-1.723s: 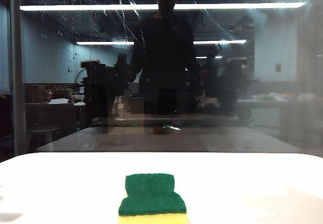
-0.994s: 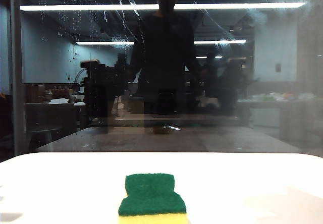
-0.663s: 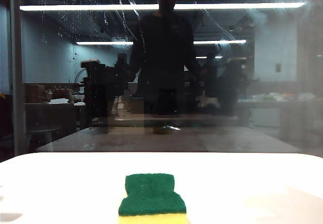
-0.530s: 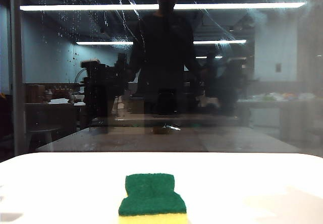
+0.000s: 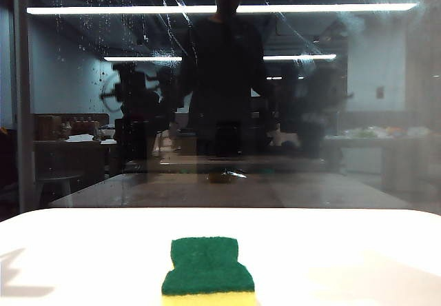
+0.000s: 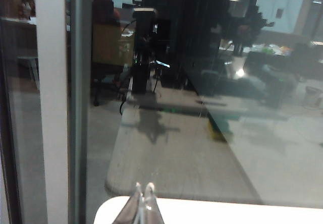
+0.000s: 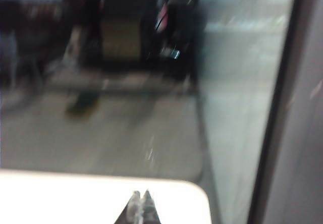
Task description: Reach upward to find where there is water on the glass, pick up the sponge from the table, dry the water, and finally place the sponge back on the table.
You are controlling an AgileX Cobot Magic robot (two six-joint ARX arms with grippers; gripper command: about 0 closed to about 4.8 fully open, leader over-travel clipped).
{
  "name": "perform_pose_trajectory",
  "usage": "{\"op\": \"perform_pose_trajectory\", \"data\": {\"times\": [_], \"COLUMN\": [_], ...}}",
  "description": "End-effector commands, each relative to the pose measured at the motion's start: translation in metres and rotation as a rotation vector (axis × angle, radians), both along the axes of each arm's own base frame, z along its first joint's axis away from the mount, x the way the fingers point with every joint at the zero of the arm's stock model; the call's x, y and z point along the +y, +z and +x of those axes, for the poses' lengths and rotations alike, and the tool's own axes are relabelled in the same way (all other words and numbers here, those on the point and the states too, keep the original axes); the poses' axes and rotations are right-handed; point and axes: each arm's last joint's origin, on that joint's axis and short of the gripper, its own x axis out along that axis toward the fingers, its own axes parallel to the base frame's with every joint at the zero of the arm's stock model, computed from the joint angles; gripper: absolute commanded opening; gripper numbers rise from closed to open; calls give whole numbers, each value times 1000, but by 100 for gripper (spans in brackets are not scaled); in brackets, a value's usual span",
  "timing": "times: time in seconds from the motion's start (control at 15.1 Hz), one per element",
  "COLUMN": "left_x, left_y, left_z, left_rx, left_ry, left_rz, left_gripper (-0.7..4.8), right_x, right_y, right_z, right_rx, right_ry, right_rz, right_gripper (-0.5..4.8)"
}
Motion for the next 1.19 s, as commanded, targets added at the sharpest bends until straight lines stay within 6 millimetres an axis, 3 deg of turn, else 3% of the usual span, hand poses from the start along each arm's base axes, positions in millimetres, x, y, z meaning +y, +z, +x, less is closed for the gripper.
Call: {"op": "perform_pose_trajectory", "data": {"times": [0.07,0.27,0.46,0.86,0.99,1.19], "left_x": [0,-1,-1,-2,-2,-2], "left_y": [26,70,115,226,252,305], "left_z": [-12,-32,-37,-27,-22,-5], "left_rx": [-7,-110,-101,-137,-145,-156], "left_ry": [-4,-3,-4,-48,-48,-57], "left_rz": [1,3,3,13,14,16], "left_gripper": [-6,-6,-6,-6,-6,-6], "right_x": [-1,0,1,0,0,-1], "right_y": [34,77,119,233,260,313], "right_z": [-14,-33,-40,-29,-26,-9], "right_rx": [-60,-136,-129,-106,-124,-169], "right_ry": [-68,-94,-94,-59,-55,-49], "right_rz": [22,23,24,118,117,113], "right_gripper": [-5,-5,-5,-5,-5,-5]}}
